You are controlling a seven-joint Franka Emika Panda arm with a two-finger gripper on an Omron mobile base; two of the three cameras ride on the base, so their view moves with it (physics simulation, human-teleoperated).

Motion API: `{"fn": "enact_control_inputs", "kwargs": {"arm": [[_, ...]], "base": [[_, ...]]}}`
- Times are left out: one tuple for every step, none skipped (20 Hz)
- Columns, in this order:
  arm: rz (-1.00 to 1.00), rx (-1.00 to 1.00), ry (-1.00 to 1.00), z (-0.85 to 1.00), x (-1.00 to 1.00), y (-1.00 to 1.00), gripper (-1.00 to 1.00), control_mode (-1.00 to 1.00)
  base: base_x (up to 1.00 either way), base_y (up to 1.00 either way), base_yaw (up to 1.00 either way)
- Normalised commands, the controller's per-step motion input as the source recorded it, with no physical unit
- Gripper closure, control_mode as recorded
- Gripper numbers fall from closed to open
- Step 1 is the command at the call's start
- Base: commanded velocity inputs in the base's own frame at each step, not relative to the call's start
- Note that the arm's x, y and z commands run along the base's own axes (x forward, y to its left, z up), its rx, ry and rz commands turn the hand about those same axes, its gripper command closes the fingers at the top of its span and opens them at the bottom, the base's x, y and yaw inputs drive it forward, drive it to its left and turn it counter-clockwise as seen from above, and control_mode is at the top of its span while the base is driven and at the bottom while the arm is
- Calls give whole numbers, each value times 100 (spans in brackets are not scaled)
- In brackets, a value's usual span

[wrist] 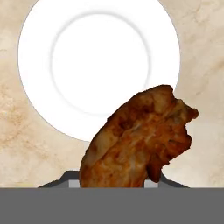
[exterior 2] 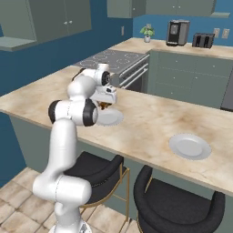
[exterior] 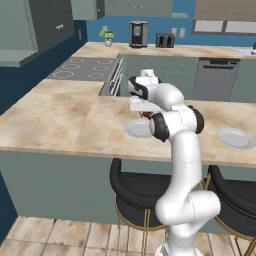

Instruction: Transport the chicken drumstick and carrot to the fridge. Place the chicken drumstick on the rack containing meat and place the carrot on the rack containing the vegetable, ensuring meats and vegetables are on different racks.

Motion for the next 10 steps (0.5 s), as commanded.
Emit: {"fn": "enact_control_inputs", "kwargs": {"arm": [[2,0,-12,76,-100,-11,100,-100],[2,0,-15,68,-100,-12,100,-100],[2,0,-20,61,-100,-14,100,-100],[2,0,-18,51,-100,-13,100,-100],[3,0,-22,37,-100,-16,100,-100],[3,0,-23,24,-100,-15,100,-100],[3,0,-24,6,-100,-14,100,-100],[3,0,-25,1,-100,-13,100,-100],[3,0,-25,22,-100,-9,100,-100],[3,2,-21,54,-100,-10,100,-100]], "base": [[0,0,0],[0,0,0],[0,0,0],[0,0,0],[0,0,0],[0,0,0],[0,0,0],[0,0,0],[0,0,0],[0,0,0]]}}
